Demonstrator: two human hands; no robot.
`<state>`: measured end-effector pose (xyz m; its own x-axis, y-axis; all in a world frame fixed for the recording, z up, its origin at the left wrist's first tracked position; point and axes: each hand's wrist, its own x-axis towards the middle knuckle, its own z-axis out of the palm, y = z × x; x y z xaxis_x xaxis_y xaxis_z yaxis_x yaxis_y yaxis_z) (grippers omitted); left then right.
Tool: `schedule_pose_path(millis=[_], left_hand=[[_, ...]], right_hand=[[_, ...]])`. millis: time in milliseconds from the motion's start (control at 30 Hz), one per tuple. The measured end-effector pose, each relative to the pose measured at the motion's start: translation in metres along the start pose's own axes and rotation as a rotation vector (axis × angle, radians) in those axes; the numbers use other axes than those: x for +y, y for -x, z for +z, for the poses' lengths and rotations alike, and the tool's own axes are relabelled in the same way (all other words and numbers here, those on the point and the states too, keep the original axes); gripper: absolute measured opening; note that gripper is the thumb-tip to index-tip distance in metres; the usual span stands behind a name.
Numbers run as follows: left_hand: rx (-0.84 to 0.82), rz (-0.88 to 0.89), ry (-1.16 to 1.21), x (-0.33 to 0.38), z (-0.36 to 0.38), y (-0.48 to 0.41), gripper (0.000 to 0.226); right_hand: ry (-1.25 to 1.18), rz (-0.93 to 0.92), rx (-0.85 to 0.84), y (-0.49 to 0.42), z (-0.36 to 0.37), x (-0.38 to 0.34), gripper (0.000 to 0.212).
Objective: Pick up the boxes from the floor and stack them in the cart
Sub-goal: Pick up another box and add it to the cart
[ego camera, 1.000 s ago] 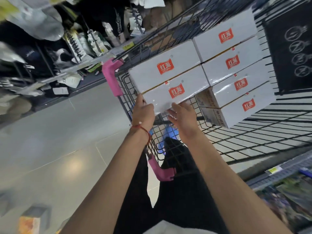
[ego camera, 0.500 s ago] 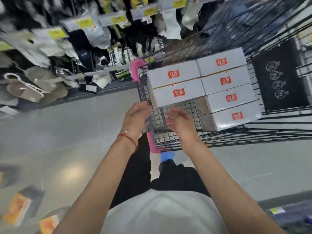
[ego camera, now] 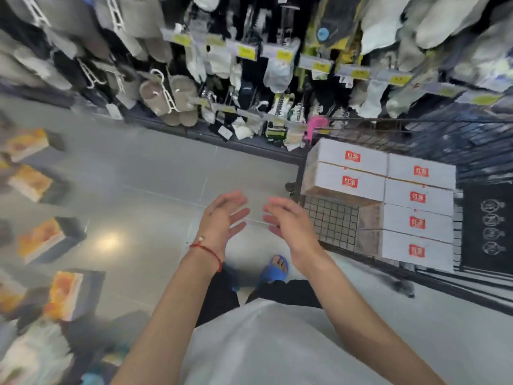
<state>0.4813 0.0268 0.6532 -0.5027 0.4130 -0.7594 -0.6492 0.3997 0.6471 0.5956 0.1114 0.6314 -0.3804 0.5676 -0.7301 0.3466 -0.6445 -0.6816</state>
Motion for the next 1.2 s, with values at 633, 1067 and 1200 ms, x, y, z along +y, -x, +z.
schedule_pose_path(millis=[633,1067,1200], left_hand=[[0.420,0.067,0.420,-0.002,-0.358,0.043,0.019],[0.591,0.032,0.598,0.028,-0.509,0.008,0.020],[0.673,0.014,0.676,0.062,-0.561,-0.024,0.022]], right_hand=[[0.395,-0.015,-0.394,0.055,0.335,0.054,0.016],[0.573,0.036,-0.527,0.028,0.523,0.063,0.026],[0.630,0.056,-0.582,0.000,0.598,0.054,0.025]])
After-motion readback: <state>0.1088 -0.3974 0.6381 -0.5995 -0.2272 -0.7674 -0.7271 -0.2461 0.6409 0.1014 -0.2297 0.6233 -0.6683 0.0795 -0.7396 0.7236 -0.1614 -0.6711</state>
